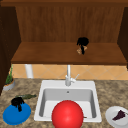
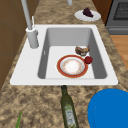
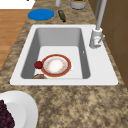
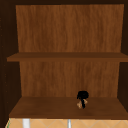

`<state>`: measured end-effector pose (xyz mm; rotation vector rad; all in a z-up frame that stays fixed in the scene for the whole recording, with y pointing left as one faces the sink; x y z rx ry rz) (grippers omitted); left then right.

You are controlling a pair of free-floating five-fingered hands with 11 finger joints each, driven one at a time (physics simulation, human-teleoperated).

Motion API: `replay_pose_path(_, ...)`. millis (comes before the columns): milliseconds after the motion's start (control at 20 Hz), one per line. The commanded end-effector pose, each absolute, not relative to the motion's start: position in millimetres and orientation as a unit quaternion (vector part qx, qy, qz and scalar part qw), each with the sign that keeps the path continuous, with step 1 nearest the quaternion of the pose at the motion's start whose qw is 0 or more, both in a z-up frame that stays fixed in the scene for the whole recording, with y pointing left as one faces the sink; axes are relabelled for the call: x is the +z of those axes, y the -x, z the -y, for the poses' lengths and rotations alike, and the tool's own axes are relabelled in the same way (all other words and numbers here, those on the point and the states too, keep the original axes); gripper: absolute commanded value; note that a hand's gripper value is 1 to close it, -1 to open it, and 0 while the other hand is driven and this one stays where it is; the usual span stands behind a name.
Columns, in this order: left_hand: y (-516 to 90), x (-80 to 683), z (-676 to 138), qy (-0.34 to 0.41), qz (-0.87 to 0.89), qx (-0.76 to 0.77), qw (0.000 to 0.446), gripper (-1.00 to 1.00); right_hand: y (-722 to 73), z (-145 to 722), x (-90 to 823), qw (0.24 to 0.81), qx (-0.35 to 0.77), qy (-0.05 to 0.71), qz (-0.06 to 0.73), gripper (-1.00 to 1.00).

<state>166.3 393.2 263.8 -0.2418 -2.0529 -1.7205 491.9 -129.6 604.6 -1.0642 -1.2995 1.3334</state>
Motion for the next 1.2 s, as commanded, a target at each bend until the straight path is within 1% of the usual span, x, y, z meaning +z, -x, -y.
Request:
replay_pose_path(0, -166, 264, -393, 0.088, 0.744, -0.623, 0.224, 0.00, -482, 137, 620, 0.484, 0.549, 0.432, 0.527, -1.00)
replay_pose_path(250, -166, 264, -393, 0.088, 0.744, -0.623, 0.224, 0.00, -483, 140, 659, 0.496, 0.559, 0.423, 0.511, -1.00)
replay_pose_path(650, -166, 264, -393, 0.088, 0.744, -0.623, 0.224, 0.00, -440, 152, 689, 0.513, 0.557, 0.408, 0.510, -1.00)
replay_pose_path(750, -166, 264, -393, 0.088, 0.744, -0.623, 0.224, 0.00, -425, 153, 694, 0.512, 0.559, 0.405, 0.511, -1.00)
replay_pose_path(950, -166, 264, -393, 0.088, 0.744, -0.623, 0.224, 0.00, -393, 154, 691, 0.496, 0.552, 0.422, 0.521, -1.00)
replay_pose_path(1150, -166, 264, -393, 0.088, 0.744, -0.623, 0.224, 0.00, -361, 155, 684, 0.494, 0.549, 0.431, 0.519, -1.00)
